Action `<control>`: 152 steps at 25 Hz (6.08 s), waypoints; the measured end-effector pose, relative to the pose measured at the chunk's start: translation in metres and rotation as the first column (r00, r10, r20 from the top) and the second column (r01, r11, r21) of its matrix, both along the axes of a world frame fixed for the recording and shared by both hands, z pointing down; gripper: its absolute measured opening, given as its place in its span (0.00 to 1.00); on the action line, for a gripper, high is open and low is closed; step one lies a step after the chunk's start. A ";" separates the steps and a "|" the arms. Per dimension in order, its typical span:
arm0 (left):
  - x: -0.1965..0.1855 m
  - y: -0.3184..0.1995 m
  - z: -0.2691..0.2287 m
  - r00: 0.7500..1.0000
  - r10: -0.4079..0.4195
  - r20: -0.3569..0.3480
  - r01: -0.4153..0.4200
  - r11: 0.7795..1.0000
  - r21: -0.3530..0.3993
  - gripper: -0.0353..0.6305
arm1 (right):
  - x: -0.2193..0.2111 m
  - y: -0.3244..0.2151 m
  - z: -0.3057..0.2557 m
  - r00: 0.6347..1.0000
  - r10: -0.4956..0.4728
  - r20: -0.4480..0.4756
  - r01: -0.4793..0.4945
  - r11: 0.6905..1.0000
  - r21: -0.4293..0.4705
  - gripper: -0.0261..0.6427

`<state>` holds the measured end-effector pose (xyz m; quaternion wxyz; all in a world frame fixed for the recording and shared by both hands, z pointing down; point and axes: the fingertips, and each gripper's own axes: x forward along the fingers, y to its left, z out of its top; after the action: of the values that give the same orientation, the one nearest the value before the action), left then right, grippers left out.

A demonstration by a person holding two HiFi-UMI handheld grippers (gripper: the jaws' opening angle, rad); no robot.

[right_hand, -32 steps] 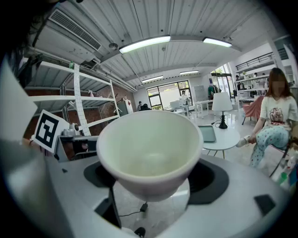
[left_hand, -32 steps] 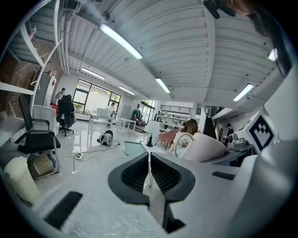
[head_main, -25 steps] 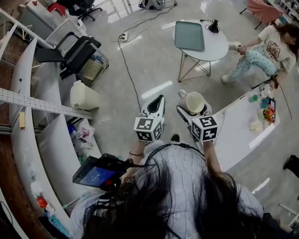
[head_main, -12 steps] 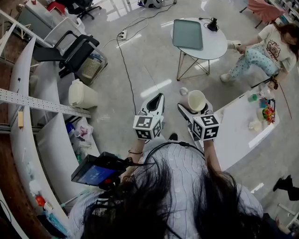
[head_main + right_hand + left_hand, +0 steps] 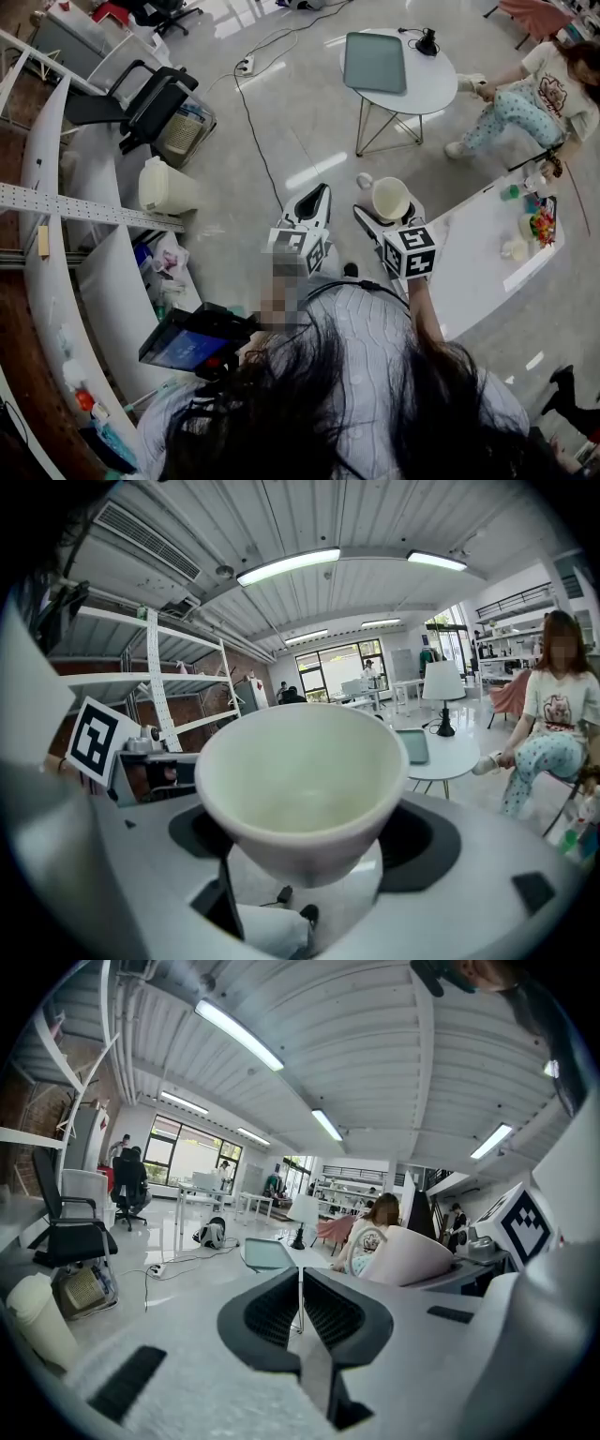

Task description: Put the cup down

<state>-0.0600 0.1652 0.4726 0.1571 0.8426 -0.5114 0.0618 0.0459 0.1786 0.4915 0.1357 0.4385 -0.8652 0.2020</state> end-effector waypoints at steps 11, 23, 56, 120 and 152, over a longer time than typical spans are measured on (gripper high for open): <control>0.011 -0.038 0.010 1.000 0.020 0.008 -0.019 1.000 -0.025 0.08 | 0.011 -0.026 0.009 1.000 0.022 0.000 -0.022 1.000 -0.018 0.68; 0.008 -0.122 0.013 0.998 0.057 0.004 -0.057 0.998 -0.035 0.08 | 0.012 -0.099 0.010 0.998 0.064 -0.003 -0.064 0.998 -0.024 0.68; -0.044 -0.369 0.027 0.989 0.146 -0.019 -0.147 0.986 -0.085 0.08 | -0.039 -0.332 0.014 0.988 0.157 -0.015 -0.157 0.985 -0.064 0.68; 0.043 -0.553 0.097 0.998 0.065 0.009 -0.061 0.966 -0.251 0.08 | 0.018 -0.647 0.131 0.991 -0.061 -0.115 0.041 0.984 -0.172 0.68; 0.012 -0.574 0.107 1.000 0.005 0.025 0.002 0.957 -0.289 0.08 | 0.004 -0.704 0.222 0.919 -0.175 -0.353 0.076 0.958 -0.278 0.68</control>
<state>-0.0483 -0.4087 0.5792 0.2720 0.8101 -0.4983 0.1464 0.0499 -0.5259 0.7131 0.3670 0.3905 -0.8160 0.2166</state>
